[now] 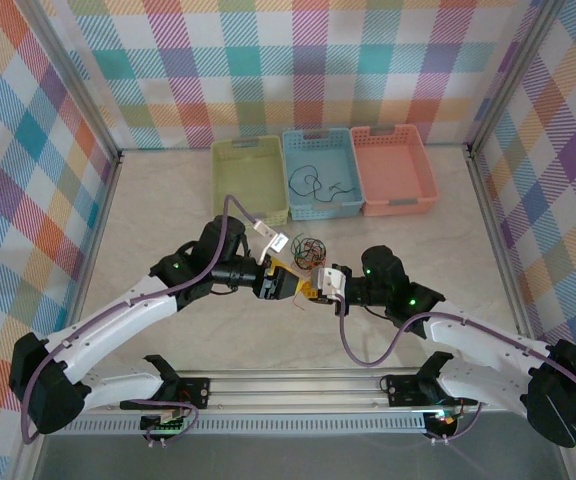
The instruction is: Untangle the cables
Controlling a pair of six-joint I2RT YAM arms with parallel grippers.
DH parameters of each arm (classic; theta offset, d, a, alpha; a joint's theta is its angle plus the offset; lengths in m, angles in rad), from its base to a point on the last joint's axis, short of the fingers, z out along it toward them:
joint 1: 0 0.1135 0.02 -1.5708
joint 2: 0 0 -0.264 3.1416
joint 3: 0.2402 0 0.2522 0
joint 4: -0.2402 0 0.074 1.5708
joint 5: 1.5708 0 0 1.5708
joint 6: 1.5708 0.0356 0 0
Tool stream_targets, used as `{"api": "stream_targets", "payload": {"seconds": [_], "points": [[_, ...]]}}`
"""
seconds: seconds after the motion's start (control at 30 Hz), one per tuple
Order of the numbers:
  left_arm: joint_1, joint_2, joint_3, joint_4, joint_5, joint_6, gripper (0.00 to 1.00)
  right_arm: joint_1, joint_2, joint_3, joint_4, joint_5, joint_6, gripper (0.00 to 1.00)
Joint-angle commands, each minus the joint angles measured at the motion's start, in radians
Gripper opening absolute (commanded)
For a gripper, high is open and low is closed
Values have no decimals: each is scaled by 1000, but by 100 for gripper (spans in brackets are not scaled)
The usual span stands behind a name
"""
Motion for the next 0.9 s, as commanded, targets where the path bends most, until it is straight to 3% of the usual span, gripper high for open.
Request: {"api": "stream_targets", "payload": {"seconds": [0.0, 0.13, 0.4, 0.6, 0.8, 0.87], "points": [[0, -76, -59, 76, -1, -95, 68, -5, -9, 26, 9, -1, 18, 0], [-1, -181, -152, 168, -43, -200, 75, -8, -7, 15, 44, 29, 41, 0], [-5, -174, -251, 306, -44, -272, 71, -7, -1, 8, 66, 16, 52, 0], [-14, -134, -248, 345, -57, -294, 50, -7, 5, 9, 68, 14, 52, 0], [-12, -115, -239, 374, -44, -312, 0, -7, 5, 11, 59, 12, 47, 0], [-14, -111, -204, 308, -45, -257, 0, -7, 3, 16, 43, 12, 39, 0]]}}
